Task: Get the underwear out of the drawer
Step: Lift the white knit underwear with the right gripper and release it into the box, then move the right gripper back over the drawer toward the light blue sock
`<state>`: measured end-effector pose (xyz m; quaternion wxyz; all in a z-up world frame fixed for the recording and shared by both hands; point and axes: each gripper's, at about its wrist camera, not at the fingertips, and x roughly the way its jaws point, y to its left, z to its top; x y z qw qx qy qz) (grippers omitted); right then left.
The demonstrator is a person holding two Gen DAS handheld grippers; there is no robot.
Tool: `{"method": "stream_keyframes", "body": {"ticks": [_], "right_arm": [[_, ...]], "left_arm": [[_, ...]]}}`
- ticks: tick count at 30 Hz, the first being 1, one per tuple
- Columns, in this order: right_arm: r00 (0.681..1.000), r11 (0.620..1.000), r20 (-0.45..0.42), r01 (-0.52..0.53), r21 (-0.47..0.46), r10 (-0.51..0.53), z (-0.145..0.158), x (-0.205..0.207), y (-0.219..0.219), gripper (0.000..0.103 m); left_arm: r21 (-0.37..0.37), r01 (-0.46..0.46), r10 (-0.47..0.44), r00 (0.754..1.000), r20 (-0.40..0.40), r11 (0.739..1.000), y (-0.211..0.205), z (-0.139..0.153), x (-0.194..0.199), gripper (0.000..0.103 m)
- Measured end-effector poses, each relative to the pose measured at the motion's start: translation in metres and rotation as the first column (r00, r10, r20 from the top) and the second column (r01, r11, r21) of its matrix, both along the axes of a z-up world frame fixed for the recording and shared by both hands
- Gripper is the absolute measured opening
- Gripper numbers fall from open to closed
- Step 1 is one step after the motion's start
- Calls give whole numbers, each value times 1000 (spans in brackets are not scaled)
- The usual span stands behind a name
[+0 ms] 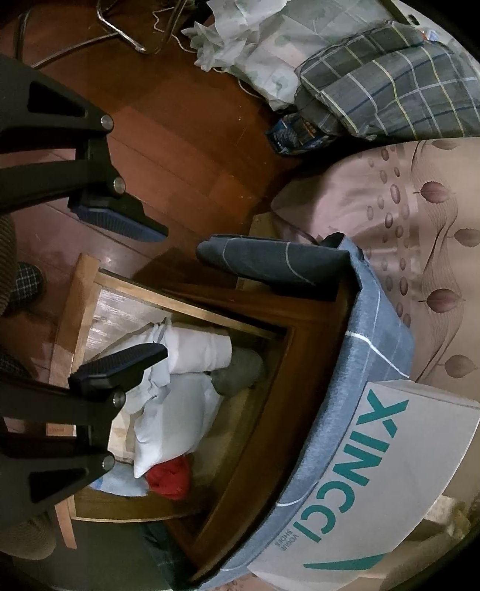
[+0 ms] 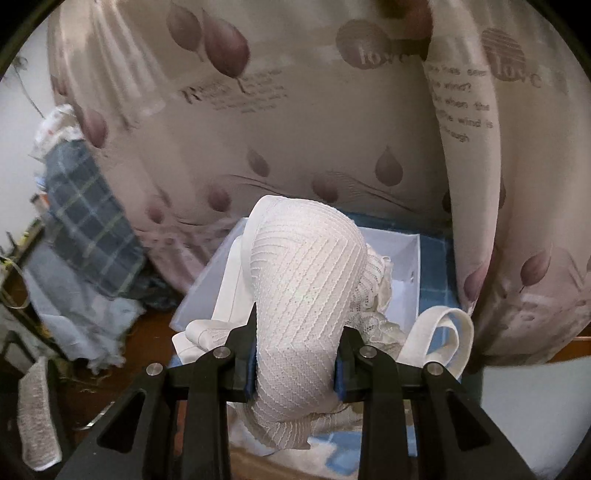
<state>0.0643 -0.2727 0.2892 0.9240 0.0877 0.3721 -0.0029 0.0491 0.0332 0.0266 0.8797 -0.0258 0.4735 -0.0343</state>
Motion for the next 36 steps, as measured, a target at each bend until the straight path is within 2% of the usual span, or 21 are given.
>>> {"method": "stream_keyframes", "body": {"ticks": [4,8,14,18,19,21,23,25,28,32,36], "right_arm": [[998,998,-54,32,-47,-35,-28,35,-8,28],[991,997,-114,72,-23,-74,-59,61,-21,29],[980,995,-172,104,0,-102,-90,77,-32,31],[975,995,-198,102,-20,-104,-101,83,-32,41],[973,995,-207,100,-22,-102,-104,84,-32,48],[970,994,-217,105,-38,-111,-108,84,-32,57],[970,993,-216,105,-52,-114,-108,82,-32,58],[972,993,-210,100,-54,-110,-105,79,-31,65],[975,993,-196,94,-72,-106,-93,74,-28,70],[985,998,-162,56,-31,-61,-67,53,-24,70],[983,1000,-182,-15,-21,11,-53,18,-10,72]], "left_arm": [[3,4,-4,1000,-2,1000,-1,-1,0,58],[1,7,-7,1000,-10,1000,-1,-4,2,58],[-29,0,0,1000,-21,1000,4,-6,4,58],[-38,-5,4,1000,-26,999,6,-8,5,58],[-38,-4,3,1000,-27,999,5,-8,5,58],[-38,-4,3,1000,-27,999,5,-8,5,58],[-36,-4,3,1000,-27,999,4,-7,5,58],[-36,-4,3,1000,-27,999,4,-7,5,58],[-35,-4,3,1000,-27,999,4,-7,5,58],[-35,-7,6,1000,-28,999,4,-7,4,58],[-40,-10,8,1000,-29,999,5,-5,4,58]]}}
